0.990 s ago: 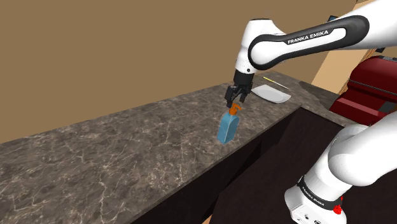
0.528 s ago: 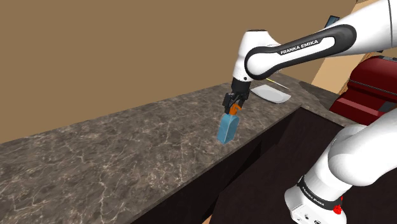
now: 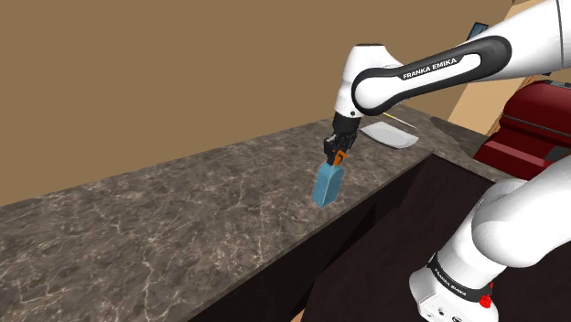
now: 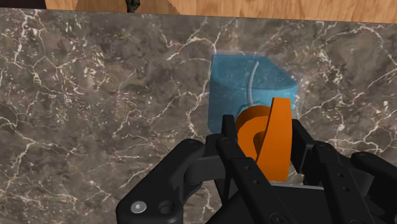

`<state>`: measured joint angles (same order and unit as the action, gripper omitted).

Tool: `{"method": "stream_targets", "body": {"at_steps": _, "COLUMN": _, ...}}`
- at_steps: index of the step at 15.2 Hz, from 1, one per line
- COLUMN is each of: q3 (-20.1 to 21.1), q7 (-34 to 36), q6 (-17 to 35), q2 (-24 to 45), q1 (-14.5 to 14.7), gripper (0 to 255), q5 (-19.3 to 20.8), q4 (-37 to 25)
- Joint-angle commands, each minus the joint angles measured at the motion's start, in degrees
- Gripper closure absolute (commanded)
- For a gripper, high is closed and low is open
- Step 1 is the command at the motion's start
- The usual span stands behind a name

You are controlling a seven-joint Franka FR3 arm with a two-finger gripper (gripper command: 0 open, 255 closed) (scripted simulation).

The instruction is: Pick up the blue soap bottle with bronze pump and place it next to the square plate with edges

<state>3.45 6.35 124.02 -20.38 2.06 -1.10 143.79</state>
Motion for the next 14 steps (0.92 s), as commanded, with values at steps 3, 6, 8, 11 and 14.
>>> {"method": "stream_targets", "body": {"at_steps": 3, "q3": 0.0, "q7": 0.0, "q6": 0.0, "q2": 0.0, "q1": 0.0, "gripper": 255, "q5": 0.0, "q4": 0.0}}
{"method": "stream_targets", "body": {"at_steps": 6, "q3": 0.0, "q7": 0.0, "q6": 0.0, "q2": 0.0, "q1": 0.0, "gripper": 255, "q5": 0.0, "q4": 0.0}}
{"method": "stream_targets", "body": {"at_steps": 8, "q3": 0.0, "q7": 0.0, "q6": 0.0, "q2": 0.0, "q1": 0.0, "gripper": 255, "q5": 0.0, "q4": 0.0}}
{"method": "stream_targets", "body": {"at_steps": 11, "q3": -0.1, "q7": 0.0, "q6": -2.6, "q2": -1.0, "q1": 0.0, "gripper": 255, "q5": 0.0, "q4": -1.5}}
{"method": "stream_targets", "body": {"at_steps": 14, "q3": -0.1, "q7": -0.1, "q6": -5.1, "q2": -2.0, "q1": 0.0, "gripper": 255, "q5": 0.0, "q4": -3.1}}
